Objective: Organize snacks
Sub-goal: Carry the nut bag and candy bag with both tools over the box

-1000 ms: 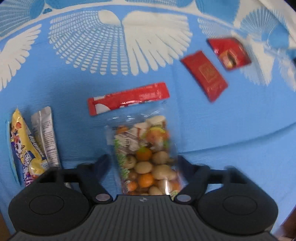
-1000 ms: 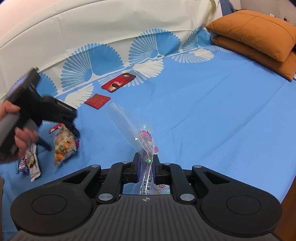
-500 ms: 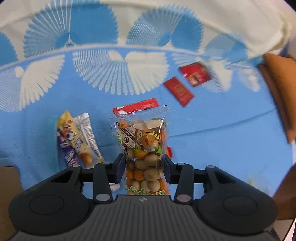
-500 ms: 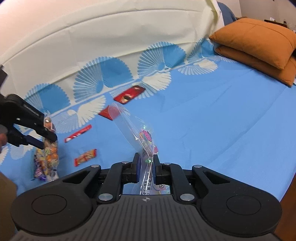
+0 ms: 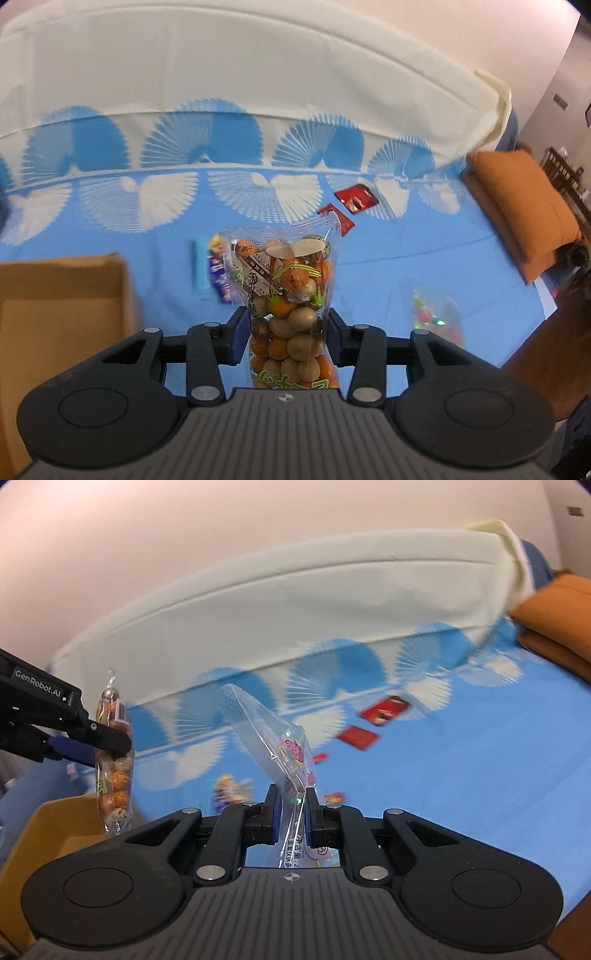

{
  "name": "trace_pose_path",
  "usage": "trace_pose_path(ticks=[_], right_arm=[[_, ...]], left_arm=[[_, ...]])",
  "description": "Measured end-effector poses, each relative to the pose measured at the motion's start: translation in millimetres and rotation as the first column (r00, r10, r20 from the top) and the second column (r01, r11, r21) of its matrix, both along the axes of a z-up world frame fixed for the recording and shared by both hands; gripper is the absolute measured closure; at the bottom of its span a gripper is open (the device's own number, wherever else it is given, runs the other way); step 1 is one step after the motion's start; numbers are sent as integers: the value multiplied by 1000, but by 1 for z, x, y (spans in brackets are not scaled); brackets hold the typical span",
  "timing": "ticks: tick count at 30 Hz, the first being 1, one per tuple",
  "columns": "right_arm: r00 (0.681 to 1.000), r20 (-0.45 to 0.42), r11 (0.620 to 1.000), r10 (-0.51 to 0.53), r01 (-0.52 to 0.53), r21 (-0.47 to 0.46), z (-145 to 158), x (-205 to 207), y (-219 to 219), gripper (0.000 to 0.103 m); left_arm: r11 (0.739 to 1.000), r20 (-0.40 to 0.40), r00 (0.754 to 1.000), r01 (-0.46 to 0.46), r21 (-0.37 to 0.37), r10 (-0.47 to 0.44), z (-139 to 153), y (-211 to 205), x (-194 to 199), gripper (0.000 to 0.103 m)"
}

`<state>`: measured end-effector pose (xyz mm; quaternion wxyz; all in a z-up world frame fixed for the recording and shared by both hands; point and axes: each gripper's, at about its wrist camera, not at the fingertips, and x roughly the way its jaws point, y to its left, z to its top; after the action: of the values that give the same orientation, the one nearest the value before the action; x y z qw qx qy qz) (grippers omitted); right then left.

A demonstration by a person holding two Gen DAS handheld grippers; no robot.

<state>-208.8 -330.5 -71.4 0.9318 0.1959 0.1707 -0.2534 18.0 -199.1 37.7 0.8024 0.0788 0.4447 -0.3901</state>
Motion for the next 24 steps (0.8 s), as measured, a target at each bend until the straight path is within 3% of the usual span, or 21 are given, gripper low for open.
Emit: trace_pose_path(ticks=[8,14,24], right_arm=[[979,-7,979,202,-202,-14,26,2,94,90],[935,-50,935,352,-353,-21,38,2,166,90],[868,-128,868,480,-491,-79,50,0,257,90]], left_arm=[[996,-6,996,-85,-18,85,26,116,-32,56],[987,-7,988,-157,-42,157,34,194,-49,56],[966,-1,971,-239,-100,241,39,288,-79,56]])
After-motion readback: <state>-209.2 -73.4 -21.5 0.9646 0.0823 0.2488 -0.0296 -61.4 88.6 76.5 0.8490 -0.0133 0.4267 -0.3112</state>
